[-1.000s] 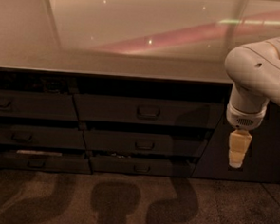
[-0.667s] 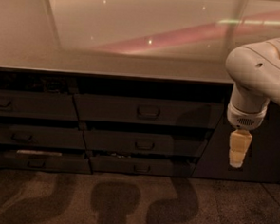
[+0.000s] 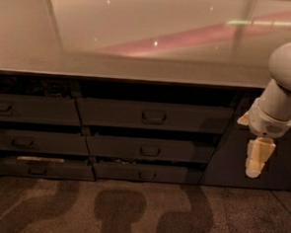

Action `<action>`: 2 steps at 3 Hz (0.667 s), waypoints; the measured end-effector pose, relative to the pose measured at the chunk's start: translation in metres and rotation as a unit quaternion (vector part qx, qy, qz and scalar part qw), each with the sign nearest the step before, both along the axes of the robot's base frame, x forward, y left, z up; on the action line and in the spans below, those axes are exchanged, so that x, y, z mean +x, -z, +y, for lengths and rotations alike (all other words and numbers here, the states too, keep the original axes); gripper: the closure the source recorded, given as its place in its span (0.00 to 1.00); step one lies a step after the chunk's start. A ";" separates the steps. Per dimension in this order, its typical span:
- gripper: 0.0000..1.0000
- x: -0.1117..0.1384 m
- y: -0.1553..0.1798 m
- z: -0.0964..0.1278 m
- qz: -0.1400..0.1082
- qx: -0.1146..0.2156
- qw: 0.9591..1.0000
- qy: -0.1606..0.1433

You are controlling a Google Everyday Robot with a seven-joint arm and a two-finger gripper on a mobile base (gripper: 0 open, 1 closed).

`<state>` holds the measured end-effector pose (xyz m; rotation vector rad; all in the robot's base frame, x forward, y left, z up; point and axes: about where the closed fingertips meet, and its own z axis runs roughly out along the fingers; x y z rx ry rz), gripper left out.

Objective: Open top drawer

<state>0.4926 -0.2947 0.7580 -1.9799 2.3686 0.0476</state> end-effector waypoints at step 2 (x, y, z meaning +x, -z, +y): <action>0.00 -0.002 -0.001 0.004 -0.004 0.016 0.999 -0.034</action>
Offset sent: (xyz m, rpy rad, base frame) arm -0.0022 0.0046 0.0019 0.0371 -0.0071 0.0660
